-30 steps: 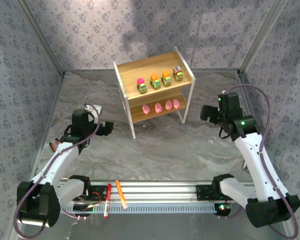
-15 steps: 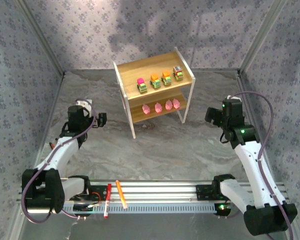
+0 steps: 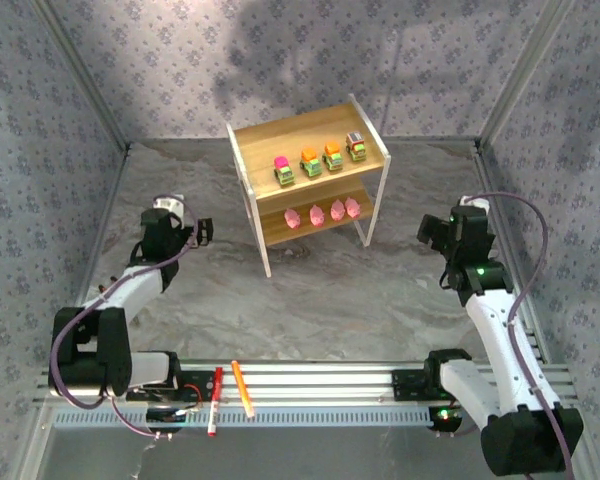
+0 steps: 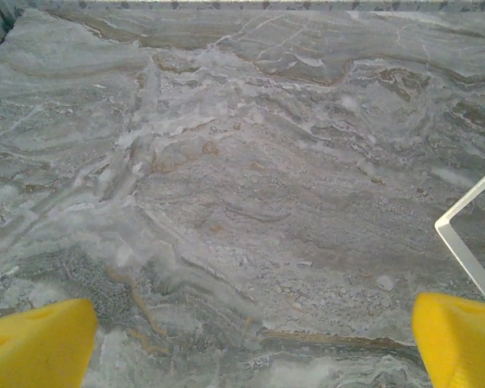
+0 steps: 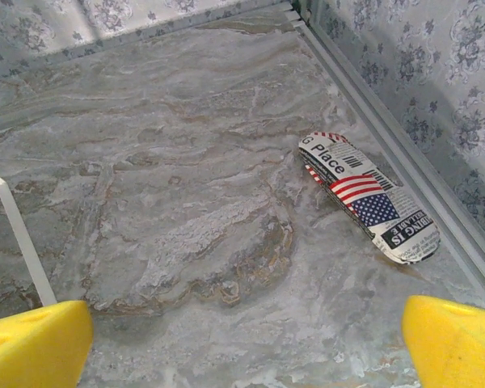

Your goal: Place and organize the plastic toys onto the shelf

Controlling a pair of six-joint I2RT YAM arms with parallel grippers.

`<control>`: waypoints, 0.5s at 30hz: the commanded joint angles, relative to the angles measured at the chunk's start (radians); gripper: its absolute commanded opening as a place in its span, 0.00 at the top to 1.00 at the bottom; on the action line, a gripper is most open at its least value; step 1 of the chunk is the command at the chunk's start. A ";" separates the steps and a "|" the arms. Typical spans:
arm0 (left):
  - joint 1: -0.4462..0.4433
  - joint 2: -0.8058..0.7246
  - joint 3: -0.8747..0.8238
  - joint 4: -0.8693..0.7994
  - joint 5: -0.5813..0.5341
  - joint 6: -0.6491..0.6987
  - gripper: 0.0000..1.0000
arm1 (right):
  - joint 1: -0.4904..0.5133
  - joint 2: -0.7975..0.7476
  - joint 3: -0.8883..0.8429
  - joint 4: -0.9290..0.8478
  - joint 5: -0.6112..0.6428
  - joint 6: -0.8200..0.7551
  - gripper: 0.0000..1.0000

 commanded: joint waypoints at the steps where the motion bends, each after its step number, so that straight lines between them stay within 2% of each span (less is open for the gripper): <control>1: 0.007 0.007 -0.032 0.096 0.005 0.022 0.00 | 0.003 0.013 -0.039 0.082 0.023 -0.036 0.00; 8: 0.007 -0.017 -0.138 0.242 0.028 0.078 0.00 | 0.028 0.011 -0.157 0.285 0.067 -0.093 0.00; 15: 0.007 -0.007 -0.187 0.338 0.055 0.097 0.00 | 0.046 0.095 -0.236 0.487 0.061 -0.146 0.00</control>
